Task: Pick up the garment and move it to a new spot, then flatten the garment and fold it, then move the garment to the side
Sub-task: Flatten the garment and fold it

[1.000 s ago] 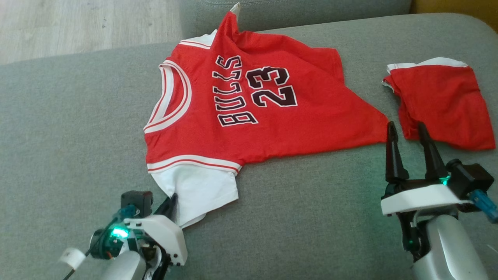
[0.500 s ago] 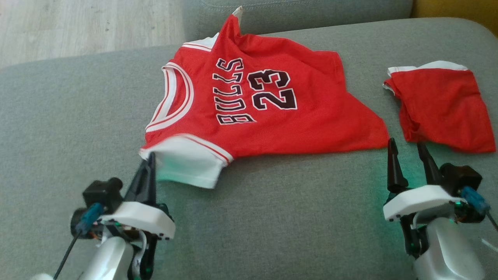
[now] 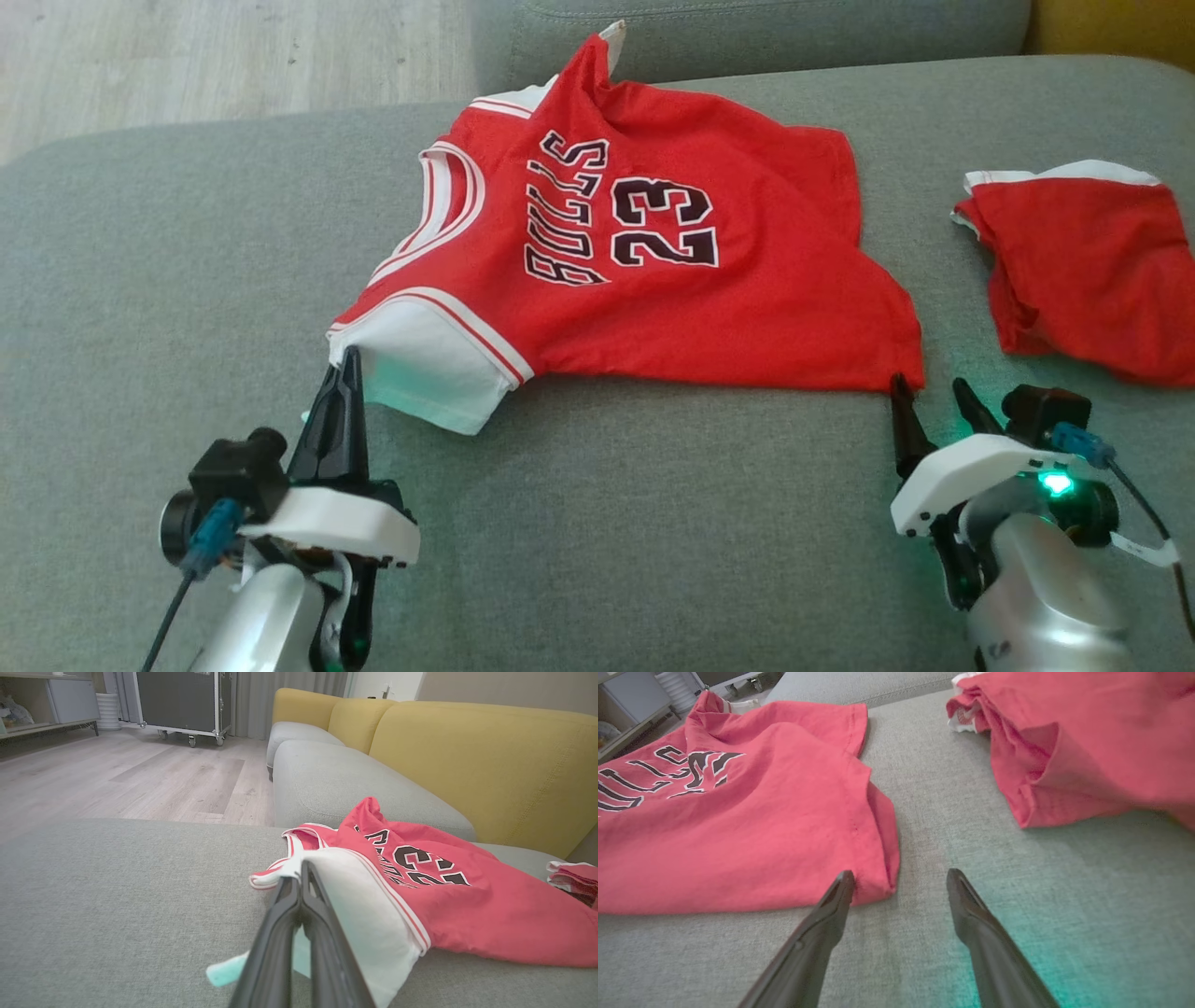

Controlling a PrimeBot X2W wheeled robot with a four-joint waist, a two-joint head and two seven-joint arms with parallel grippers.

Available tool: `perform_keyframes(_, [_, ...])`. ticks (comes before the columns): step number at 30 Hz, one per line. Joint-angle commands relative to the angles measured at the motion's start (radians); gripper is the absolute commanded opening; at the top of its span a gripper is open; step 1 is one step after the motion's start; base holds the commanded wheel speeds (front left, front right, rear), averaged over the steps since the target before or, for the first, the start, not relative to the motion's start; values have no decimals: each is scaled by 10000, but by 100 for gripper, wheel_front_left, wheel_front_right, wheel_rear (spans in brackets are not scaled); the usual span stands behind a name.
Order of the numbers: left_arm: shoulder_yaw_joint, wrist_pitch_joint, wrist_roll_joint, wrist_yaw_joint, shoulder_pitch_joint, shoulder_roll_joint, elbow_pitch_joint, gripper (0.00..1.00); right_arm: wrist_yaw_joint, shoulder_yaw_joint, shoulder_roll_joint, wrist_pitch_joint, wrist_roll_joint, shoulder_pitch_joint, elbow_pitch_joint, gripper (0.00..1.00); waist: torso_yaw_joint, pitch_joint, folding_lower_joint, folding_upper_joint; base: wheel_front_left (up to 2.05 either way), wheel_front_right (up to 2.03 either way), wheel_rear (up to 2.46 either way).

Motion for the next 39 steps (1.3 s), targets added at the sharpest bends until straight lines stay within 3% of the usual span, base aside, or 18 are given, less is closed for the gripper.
perform_keyframes(1, [283, -202, 114, -32, -513, 129, -259, 0, -7, 344, -26, -220, 174, -550, 94, 100, 43, 5, 0, 0, 0, 0, 0])
perform_keyframes(11, [205, -283, 97, -27, -622, 132, -198, 0, -7, 1535, -26, -430, 975, -1323, 1670, 100, 127, 126, 0, 0, 0, 0, 0])
perform_keyframes(12, [197, -277, 98, -23, -635, 140, -188, 0, -7, 1685, -26, -435, 1111, -1368, 1769, 81, 125, 138, 0, 0, 0, 0, 0])
perform_keyframes(13, [197, -277, 98, -23, -635, 140, -188, 0, -7, 1685, -26, -435, 1111, -1368, 1769, 81, 125, 138, 0, 0, 0, 0, 0])
perform_keyframes(14, [182, -259, 96, -16, -657, 157, -166, 0, -7, 1956, -26, -501, 1282, -1469, 1926, 0, 110, 155, 0, 0, 0, 0, 0])
perform_keyframes(20, [270, -275, 18, 17, -666, 247, -133, 0, -7, 2513, -26, -887, 1750, -1622, 1809, 0, 39, 99, 0, 0, 0, 0, 0])
perform_keyframes(25, [515, -361, -144, 47, -626, 418, -294, 0, -7, 2769, -26, -1139, 2153, -1637, 940, 0, -114, -116, 0, 0, 0, 0, 0])
perform_keyframes(39, [1826, -261, -573, 197, -1859, 1493, -2046, 0, -7, 2734, -219, -1177, 1737, -1681, -4259, 0, -604, -876, 0, 0, 0, 0, 0])
